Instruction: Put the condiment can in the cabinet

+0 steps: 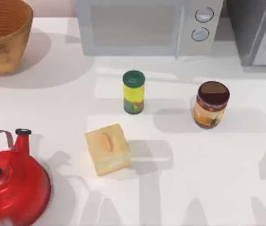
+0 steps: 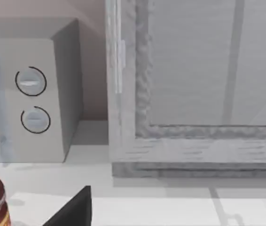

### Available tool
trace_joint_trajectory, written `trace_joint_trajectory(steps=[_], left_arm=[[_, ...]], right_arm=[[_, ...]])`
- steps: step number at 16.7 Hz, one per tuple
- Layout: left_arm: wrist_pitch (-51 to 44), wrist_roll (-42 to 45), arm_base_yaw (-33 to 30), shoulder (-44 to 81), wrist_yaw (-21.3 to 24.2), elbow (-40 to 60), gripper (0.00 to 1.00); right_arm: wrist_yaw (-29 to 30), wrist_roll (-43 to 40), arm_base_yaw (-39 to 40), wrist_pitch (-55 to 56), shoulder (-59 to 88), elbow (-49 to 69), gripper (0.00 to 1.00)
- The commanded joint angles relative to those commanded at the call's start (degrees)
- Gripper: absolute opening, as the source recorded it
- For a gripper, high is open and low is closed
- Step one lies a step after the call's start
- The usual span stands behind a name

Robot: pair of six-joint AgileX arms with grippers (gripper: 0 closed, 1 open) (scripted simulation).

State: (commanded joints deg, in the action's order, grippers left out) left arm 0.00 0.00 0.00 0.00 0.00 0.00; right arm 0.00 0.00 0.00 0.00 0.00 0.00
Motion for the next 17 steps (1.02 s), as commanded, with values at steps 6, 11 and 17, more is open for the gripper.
trace_joint_trajectory(steps=[6, 11, 17], left_arm=[[0.0, 0.0, 0.0, 0.0, 0.0, 0.0, 1.00], [0.0, 0.0, 0.0, 0.0, 0.0, 0.0, 1.00], [0.0, 0.0, 0.0, 0.0, 0.0, 0.0, 1.00]], right_arm=[[-3.5, -0.2, 0.2, 3.1, 4.1, 2.8, 1.00], [-14.4, -0.6, -0.2, 13.2, 18.6, 11.6, 1.00], [-32.8, -0.9, -2.3, 29.6, 47.2, 25.9, 1.00]])
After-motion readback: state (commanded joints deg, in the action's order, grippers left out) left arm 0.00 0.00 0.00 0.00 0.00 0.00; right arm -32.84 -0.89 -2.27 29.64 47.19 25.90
